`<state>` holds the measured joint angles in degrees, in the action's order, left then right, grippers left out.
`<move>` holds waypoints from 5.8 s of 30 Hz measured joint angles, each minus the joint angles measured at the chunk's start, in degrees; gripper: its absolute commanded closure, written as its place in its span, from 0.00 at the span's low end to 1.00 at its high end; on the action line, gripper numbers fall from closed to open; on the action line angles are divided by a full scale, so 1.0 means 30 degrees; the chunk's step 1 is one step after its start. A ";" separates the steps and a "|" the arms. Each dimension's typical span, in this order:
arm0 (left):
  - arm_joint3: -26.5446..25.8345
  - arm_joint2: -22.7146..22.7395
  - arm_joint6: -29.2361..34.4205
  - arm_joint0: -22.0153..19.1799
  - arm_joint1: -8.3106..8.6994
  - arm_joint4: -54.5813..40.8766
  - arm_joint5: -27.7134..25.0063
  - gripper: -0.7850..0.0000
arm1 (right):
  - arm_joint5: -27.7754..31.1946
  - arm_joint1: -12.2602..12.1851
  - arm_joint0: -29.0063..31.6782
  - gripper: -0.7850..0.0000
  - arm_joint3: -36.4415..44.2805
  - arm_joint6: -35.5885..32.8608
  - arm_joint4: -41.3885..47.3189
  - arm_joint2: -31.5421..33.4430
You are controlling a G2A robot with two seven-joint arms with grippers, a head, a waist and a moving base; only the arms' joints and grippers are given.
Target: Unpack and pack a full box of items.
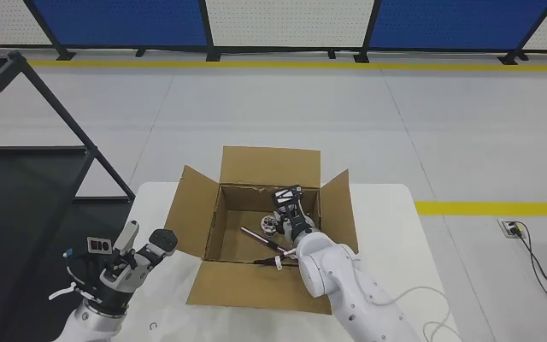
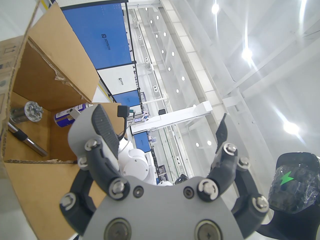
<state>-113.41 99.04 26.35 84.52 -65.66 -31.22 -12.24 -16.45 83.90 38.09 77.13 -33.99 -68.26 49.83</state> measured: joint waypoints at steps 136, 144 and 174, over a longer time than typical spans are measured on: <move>0.0717 -0.1080 -0.1765 -0.0050 -0.0359 0.1105 -0.2026 0.00 | -0.0649 0.3255 -0.0847 0.00 -0.4192 0.1602 -0.2671 0.1263; 0.0578 -0.0243 -0.1873 0.0217 -0.0367 0.0958 -0.2369 0.00 | 0.1803 0.2357 0.3253 0.00 0.2966 0.1944 -0.4705 0.2792; 0.0475 0.2221 -0.1833 -0.0197 -0.0221 -0.0065 0.0251 0.00 | 0.4432 0.1718 0.7932 0.00 1.2296 0.0098 -0.2012 0.5686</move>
<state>-111.98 105.70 20.85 83.93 -66.32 -31.42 -11.49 -3.15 89.05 61.89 114.02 -33.69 -74.30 66.89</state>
